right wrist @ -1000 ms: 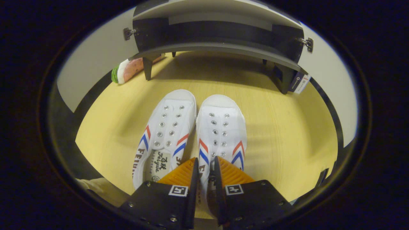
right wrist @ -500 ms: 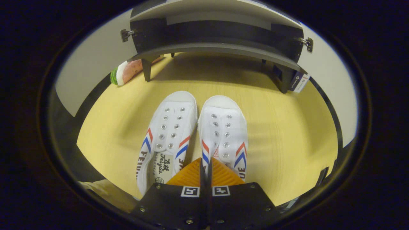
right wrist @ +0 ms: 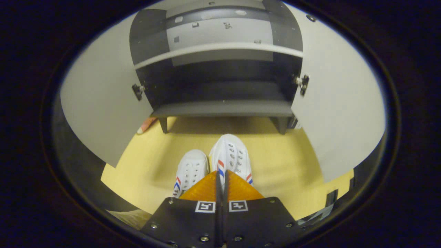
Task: Grab one shoe with the right hand and put it into the shoe cabinet, grab the other shoe with the left hand and put it into the shoe cabinet; then close the right door with the right hand and the left door with the left hand.
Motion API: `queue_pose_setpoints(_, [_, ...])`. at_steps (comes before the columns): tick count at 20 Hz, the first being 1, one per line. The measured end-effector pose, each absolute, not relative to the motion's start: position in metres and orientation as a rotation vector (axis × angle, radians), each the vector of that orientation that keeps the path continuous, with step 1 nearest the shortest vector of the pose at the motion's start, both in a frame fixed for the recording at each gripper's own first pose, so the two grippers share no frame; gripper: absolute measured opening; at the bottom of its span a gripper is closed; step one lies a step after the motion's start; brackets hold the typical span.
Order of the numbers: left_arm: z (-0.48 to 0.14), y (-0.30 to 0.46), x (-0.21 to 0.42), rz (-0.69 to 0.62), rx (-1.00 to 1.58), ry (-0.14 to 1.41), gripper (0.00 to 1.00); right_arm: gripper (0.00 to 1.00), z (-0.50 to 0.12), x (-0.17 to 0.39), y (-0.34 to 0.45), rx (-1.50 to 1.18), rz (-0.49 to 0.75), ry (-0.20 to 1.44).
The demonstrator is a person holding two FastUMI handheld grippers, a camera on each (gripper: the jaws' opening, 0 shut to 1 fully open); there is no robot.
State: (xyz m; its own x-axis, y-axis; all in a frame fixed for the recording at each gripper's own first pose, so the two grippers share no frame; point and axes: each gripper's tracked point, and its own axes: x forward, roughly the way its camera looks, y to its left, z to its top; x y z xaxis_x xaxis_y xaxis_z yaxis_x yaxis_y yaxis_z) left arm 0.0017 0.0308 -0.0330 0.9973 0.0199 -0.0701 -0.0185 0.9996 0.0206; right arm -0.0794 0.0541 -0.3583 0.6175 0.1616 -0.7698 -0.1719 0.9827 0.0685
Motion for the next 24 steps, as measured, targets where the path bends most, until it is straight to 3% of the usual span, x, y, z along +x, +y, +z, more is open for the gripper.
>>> queue_pose_setpoints(7, [-0.043,0.029,0.004,0.029,-0.008,0.082,0.94,0.0,-0.207,0.004,0.041,-0.078,0.197,0.565])
queue_pose_setpoints(17, [-0.043,0.025,0.008,0.03,0.01,0.081,0.95,0.0,-0.246,-0.032,0.05,-0.007,0.228,0.66])
queue_pose_setpoints(22, [-0.042,0.023,0.011,0.022,0.012,0.079,0.95,0.04,-0.31,-0.084,0.054,-0.004,0.253,0.813])
queue_pose_setpoints(24, [-0.043,0.023,0.012,0.019,0.017,0.08,0.95,0.01,-0.343,-0.11,0.052,-0.007,0.254,0.9])
